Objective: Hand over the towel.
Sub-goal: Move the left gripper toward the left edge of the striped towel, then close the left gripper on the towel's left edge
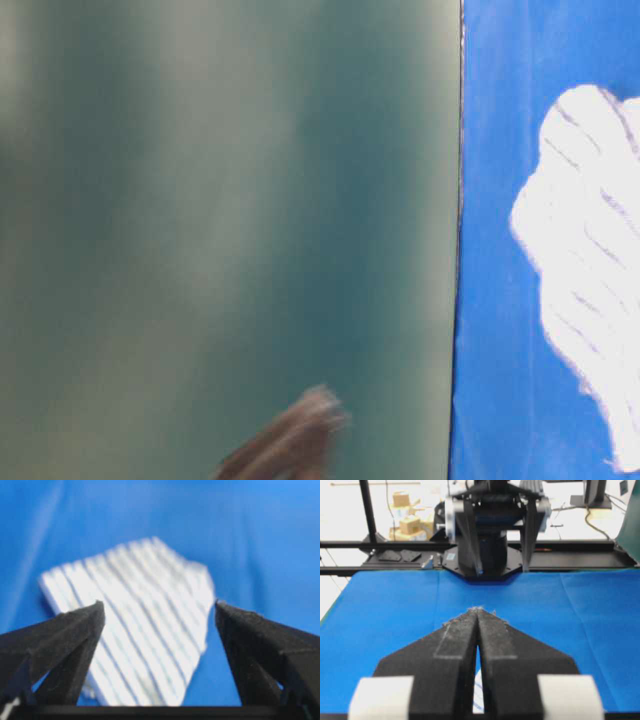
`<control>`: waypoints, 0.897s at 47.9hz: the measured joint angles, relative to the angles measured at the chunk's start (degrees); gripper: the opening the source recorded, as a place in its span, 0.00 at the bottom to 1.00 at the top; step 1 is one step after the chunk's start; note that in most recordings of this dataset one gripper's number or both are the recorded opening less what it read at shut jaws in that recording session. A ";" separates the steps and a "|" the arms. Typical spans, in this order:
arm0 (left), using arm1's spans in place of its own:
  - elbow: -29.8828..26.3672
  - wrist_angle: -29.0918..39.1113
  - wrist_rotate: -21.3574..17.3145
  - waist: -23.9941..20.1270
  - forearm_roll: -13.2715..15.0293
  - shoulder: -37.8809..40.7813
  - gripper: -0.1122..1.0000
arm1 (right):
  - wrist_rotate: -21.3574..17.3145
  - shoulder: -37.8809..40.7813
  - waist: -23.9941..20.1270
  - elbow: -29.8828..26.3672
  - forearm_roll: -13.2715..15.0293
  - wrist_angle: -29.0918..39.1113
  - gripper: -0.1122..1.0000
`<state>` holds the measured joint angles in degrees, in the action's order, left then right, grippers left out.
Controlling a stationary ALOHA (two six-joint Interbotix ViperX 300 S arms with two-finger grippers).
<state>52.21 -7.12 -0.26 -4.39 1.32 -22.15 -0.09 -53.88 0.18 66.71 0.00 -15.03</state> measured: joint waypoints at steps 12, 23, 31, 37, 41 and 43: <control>-6.42 6.15 0.00 -0.09 0.00 15.91 0.94 | -0.26 1.05 -0.09 0.00 -0.35 0.09 0.10; -8.35 4.31 0.18 -0.18 0.00 28.30 0.94 | -0.35 2.72 0.00 0.00 -0.53 0.00 0.10; -9.14 2.20 0.35 -0.09 -0.09 31.99 0.94 | -0.70 2.90 -0.09 0.00 -0.70 0.00 0.10; -9.49 2.02 0.18 -0.18 -0.09 32.43 0.92 | -1.05 2.99 0.00 -0.09 -0.79 0.09 0.10; -9.67 2.46 -0.18 -0.18 -0.09 32.52 0.84 | -1.14 3.08 -0.09 0.00 -0.88 0.09 0.10; -9.84 2.90 -0.44 -0.26 0.00 32.52 0.74 | -1.14 3.08 -0.09 -0.09 -0.88 0.00 0.10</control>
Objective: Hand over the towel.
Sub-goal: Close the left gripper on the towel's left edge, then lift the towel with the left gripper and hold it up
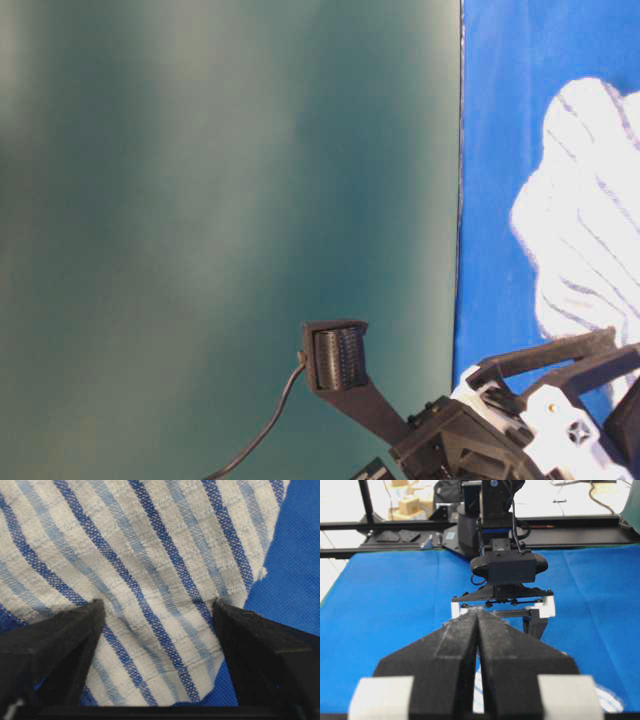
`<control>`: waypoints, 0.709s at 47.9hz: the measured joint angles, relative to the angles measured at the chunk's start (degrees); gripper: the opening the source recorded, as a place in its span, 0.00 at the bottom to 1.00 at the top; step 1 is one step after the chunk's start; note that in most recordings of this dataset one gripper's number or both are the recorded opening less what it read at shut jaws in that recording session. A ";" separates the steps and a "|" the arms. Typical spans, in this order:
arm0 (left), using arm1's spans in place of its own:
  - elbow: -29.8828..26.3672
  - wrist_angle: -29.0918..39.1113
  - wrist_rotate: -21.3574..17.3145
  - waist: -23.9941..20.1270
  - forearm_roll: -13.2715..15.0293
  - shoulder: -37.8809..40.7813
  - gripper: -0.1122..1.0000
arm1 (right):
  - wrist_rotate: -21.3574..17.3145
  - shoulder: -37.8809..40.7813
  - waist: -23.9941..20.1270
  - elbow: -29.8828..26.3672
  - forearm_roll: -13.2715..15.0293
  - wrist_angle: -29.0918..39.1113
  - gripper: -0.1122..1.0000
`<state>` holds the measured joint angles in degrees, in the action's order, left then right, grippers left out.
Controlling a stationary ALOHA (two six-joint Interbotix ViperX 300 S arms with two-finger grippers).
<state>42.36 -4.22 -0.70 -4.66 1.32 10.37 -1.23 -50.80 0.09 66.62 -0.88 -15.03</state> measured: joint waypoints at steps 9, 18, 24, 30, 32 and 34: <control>-0.53 2.64 -0.09 -0.18 0.00 -0.53 0.30 | 0.00 0.09 0.09 0.00 0.00 0.09 0.10; 0.00 5.80 0.00 -0.09 0.00 -4.75 0.13 | 0.00 0.09 0.00 0.09 0.09 0.09 0.10; -0.09 7.38 -0.18 0.00 0.00 -10.28 0.13 | 0.09 0.00 0.00 0.09 0.00 0.09 0.10; -0.09 7.82 -0.18 0.00 0.00 -18.11 0.13 | 0.00 0.00 0.09 0.09 0.09 0.18 0.10; -0.09 7.38 -0.18 0.00 0.00 -20.57 0.13 | 0.00 0.00 0.00 0.00 0.09 0.18 0.10; -0.09 6.77 -0.18 0.00 0.00 -23.12 0.13 | 0.00 -0.09 0.09 0.00 0.09 0.18 0.10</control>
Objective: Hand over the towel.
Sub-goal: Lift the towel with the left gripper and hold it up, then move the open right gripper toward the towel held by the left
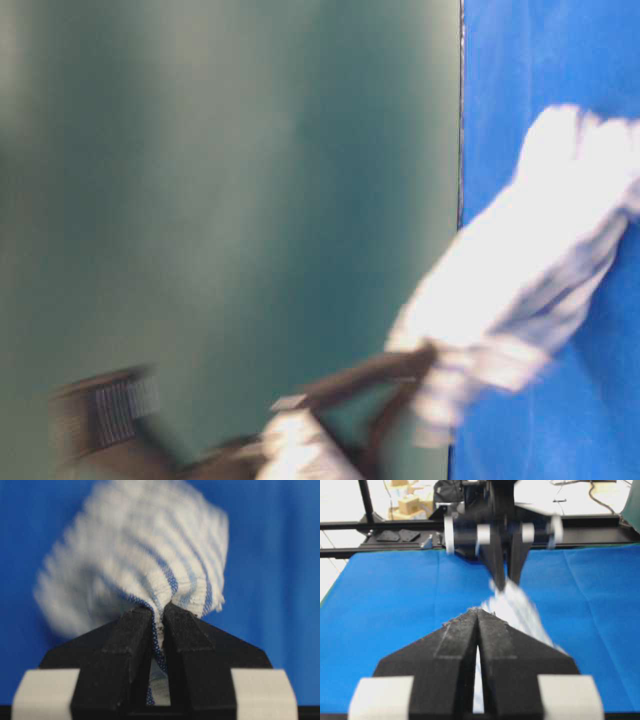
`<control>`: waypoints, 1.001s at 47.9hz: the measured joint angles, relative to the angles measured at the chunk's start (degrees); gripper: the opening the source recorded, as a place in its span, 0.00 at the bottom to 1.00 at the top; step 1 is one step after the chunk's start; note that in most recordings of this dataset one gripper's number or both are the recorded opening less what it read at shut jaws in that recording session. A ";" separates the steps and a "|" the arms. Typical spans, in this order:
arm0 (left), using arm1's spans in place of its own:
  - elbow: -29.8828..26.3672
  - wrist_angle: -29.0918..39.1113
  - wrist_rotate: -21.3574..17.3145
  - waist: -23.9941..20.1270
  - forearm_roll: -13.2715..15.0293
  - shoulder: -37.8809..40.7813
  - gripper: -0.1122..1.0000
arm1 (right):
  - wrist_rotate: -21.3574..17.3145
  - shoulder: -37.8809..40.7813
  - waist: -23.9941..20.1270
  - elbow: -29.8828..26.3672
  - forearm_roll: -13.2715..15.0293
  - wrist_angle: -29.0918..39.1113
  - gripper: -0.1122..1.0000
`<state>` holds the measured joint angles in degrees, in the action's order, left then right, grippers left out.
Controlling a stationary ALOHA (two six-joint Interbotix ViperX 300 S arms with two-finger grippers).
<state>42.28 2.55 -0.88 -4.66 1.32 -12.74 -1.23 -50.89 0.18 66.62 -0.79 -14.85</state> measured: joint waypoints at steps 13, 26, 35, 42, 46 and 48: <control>4.31 -11.07 0.09 0.09 0.00 -12.92 0.13 | 0.09 0.00 0.00 0.00 0.09 0.00 0.10; 6.94 -17.58 0.00 1.76 -0.09 -16.79 0.13 | 0.18 0.44 -0.09 0.00 0.26 0.00 0.10; 6.94 -17.67 0.00 2.11 0.00 -16.61 0.13 | 0.09 0.79 -0.09 0.09 0.26 0.00 0.10; 6.94 -17.67 0.00 2.20 0.00 -16.61 0.13 | 0.00 0.88 0.00 0.09 0.18 -0.26 0.10; 6.94 -17.67 0.00 2.37 -0.09 -16.61 0.13 | 0.09 1.05 -0.09 0.00 0.18 -1.23 0.10; 6.94 -17.67 0.09 2.37 0.00 -16.61 0.13 | 0.00 1.23 -0.09 0.09 0.09 -1.76 0.10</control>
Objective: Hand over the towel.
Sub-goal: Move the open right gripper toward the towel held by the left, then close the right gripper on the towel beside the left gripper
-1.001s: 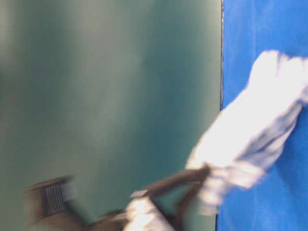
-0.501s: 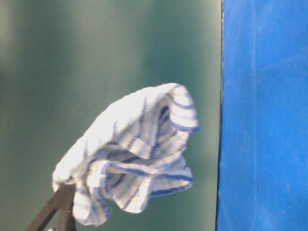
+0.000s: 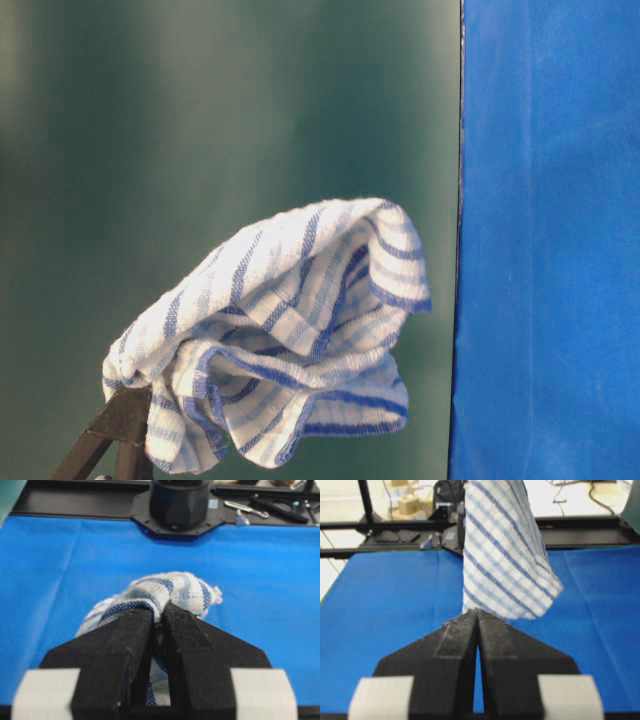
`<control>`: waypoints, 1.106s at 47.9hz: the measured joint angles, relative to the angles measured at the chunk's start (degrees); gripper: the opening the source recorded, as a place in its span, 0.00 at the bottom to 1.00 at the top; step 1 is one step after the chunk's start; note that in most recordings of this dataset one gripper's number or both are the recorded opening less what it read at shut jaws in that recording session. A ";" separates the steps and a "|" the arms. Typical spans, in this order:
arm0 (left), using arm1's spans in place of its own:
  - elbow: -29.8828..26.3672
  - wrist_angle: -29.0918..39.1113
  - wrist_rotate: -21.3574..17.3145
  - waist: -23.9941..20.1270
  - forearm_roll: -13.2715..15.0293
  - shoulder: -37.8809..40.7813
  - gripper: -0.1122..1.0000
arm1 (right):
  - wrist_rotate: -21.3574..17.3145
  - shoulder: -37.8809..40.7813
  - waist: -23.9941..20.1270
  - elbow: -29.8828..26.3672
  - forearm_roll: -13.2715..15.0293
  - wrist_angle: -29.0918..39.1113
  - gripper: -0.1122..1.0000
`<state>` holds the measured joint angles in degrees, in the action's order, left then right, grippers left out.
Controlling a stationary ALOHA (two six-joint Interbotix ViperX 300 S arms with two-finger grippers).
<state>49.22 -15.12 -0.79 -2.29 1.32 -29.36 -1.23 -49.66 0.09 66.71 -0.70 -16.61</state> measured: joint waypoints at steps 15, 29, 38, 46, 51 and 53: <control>0.00 0.00 -0.09 0.18 0.00 0.00 0.13 | -1.23 10.02 0.09 -4.75 -0.62 -5.36 0.57; 0.00 0.00 -0.09 0.18 0.00 0.00 0.13 | -1.32 26.37 0.09 -14.85 -0.70 -8.88 0.74; 0.00 0.00 0.00 0.18 -0.09 0.09 0.13 | -0.97 35.42 0.79 -22.41 -0.79 -10.37 0.74; 0.00 0.00 -0.09 0.18 -0.09 0.09 0.13 | -0.79 41.40 1.32 -28.48 -0.70 -9.05 0.74; 0.00 0.00 0.00 0.18 0.00 0.09 0.13 | -0.79 44.12 1.41 -31.64 -0.62 -7.12 0.74; 0.00 0.00 0.00 0.18 0.00 0.09 0.13 | -0.79 44.91 1.41 -32.52 -0.53 -6.50 0.74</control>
<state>49.22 -15.12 -0.79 -2.11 1.32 -29.27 -2.02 -4.75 1.49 34.19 -1.23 -23.12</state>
